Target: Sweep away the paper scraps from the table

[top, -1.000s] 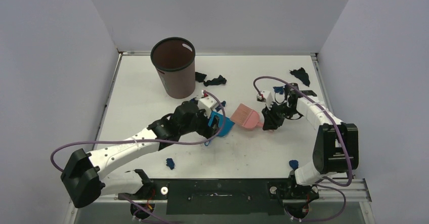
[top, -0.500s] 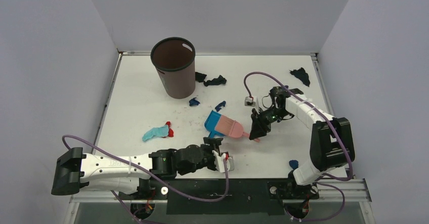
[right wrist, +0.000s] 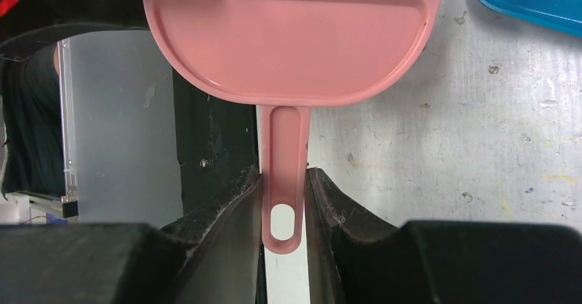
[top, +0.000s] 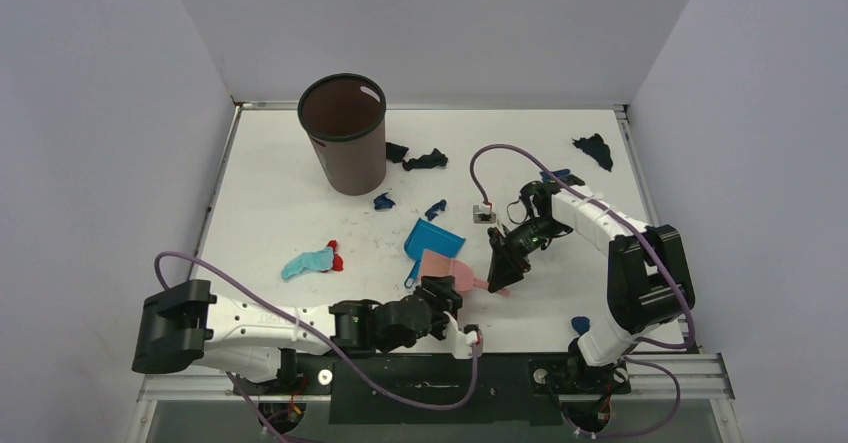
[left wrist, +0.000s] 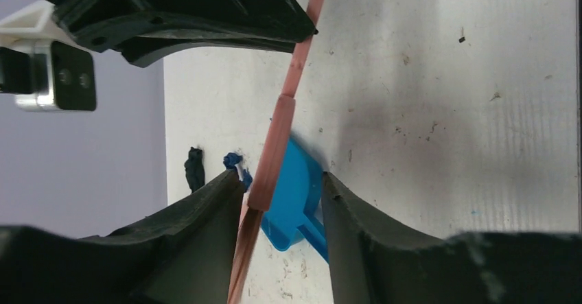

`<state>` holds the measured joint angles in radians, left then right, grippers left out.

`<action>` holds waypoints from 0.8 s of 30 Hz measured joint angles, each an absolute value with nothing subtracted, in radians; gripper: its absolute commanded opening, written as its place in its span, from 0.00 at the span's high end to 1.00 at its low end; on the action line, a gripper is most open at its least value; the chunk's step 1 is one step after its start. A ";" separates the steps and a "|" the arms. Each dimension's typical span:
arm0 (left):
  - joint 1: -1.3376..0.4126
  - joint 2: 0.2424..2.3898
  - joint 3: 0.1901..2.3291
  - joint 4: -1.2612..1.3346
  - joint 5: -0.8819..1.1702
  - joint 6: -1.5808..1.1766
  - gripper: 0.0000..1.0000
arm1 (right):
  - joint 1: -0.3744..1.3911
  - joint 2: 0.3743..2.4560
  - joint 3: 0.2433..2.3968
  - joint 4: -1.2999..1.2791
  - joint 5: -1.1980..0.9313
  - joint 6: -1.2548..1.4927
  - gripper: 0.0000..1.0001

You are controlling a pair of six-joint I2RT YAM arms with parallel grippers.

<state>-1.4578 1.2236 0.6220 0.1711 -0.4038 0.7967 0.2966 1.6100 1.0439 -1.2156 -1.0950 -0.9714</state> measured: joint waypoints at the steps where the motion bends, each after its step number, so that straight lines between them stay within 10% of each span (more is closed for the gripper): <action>1: -1.457 1.243 0.626 0.172 -0.407 0.799 0.65 | 0.297 1.610 1.044 -1.219 -1.097 -0.975 0.95; 7: -1.437 1.264 0.648 0.174 -0.408 0.797 1.00 | 0.297 1.588 1.040 -1.216 -1.097 -0.973 0.95; 11: -1.422 1.264 0.656 0.138 -0.380 0.773 1.00 | 0.289 1.551 1.037 -1.208 -1.092 -0.958 0.88; 20: -1.330 1.101 0.658 0.046 -0.286 0.548 1.00 | 0.270 1.491 1.113 -1.272 -1.120 -0.997 0.06; 24: -1.245 0.955 0.659 -0.023 -0.170 0.378 1.00 | 0.224 1.485 1.242 -1.336 -1.150 -1.038 0.06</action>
<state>-1.2453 0.9554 0.6586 -0.0231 -0.1696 0.3782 0.2245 1.4853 1.2415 -1.3361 -1.1503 -1.0382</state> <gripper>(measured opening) 0.106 0.959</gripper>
